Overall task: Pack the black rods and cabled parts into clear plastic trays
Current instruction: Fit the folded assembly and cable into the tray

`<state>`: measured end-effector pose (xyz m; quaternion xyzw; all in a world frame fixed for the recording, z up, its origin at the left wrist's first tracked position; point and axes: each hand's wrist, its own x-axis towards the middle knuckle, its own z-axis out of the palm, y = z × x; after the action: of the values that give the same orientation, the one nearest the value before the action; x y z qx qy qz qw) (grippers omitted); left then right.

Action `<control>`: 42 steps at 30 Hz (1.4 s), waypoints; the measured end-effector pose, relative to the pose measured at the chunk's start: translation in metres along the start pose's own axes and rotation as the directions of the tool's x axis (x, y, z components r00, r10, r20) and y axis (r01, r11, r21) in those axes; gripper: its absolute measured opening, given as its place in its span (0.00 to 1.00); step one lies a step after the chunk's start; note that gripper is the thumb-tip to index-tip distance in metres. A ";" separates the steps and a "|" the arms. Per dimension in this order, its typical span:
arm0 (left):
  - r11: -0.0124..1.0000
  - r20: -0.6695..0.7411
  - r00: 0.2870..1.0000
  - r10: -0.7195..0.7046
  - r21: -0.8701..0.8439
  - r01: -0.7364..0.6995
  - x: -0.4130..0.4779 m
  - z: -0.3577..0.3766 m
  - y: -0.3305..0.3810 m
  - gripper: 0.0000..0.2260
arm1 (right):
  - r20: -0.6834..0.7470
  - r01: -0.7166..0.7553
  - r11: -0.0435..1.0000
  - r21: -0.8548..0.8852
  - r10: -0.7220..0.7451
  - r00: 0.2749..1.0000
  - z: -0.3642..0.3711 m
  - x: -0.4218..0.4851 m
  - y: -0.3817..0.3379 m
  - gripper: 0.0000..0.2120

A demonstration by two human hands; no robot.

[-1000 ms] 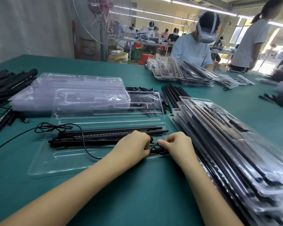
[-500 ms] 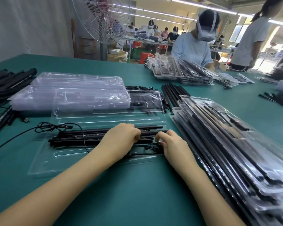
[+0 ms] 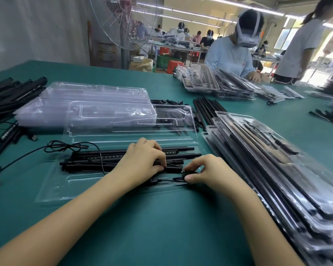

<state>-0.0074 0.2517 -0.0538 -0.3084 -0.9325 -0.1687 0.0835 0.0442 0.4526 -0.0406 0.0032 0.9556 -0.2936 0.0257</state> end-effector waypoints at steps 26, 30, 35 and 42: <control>0.923 0.140 0.920 0.366 0.069 -0.377 -0.020 0.026 0.018 0.23 | 0.203 -0.192 0.978 0.077 0.173 0.964 -0.021 0.010 -0.002 0.10; 0.915 0.134 0.926 0.352 0.161 -0.371 -0.023 0.027 0.025 0.24 | 0.155 -0.277 0.904 0.326 0.238 0.959 -0.022 0.001 0.001 0.11; 0.907 0.109 0.931 0.349 0.209 -0.365 -0.026 0.025 0.033 0.25 | -0.075 -0.190 0.928 0.322 0.225 0.972 -0.025 -0.007 -0.002 0.17; 0.930 0.147 0.942 0.303 0.169 -0.325 -0.023 0.025 0.031 0.23 | -0.076 -0.087 0.993 -0.075 0.081 0.994 -0.003 -0.011 -0.016 0.08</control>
<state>0.0286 0.2720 -0.0750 -0.4537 -0.8862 -0.0445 0.0829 0.0545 0.4409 -0.0285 0.0533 0.9657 -0.2542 0.0033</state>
